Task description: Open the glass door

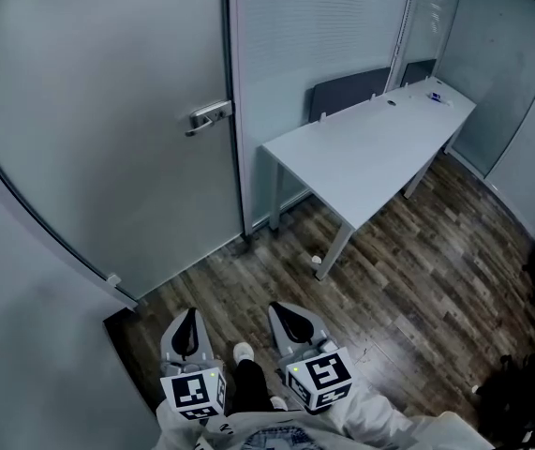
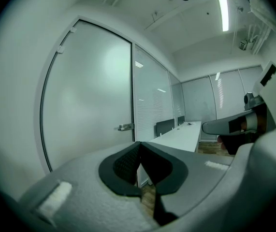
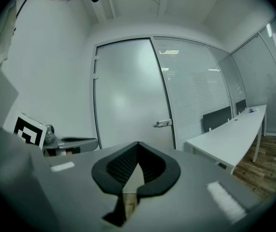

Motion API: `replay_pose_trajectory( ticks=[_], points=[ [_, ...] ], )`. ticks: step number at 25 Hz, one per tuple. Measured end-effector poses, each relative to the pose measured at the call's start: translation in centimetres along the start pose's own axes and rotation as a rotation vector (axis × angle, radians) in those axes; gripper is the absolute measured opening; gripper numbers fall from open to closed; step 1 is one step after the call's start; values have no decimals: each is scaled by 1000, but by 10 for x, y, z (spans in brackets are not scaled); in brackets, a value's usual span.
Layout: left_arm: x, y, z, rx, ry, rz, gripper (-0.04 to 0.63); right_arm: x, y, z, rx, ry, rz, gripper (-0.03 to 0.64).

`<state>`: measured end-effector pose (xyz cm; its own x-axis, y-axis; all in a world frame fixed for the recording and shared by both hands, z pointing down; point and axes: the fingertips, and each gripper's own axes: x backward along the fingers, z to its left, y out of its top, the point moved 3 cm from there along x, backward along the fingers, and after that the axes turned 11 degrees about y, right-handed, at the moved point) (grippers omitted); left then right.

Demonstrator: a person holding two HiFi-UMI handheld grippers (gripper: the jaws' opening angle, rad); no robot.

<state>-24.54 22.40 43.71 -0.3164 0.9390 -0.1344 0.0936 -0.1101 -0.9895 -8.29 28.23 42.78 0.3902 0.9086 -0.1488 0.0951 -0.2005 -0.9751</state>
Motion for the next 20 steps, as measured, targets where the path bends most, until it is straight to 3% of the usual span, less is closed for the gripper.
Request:
replay_pose_trajectory(
  ticks=[20],
  points=[
    [-203,8,46,-2,-56,28,5,-182,18,-84,-3,-25,78,5]
  ],
)
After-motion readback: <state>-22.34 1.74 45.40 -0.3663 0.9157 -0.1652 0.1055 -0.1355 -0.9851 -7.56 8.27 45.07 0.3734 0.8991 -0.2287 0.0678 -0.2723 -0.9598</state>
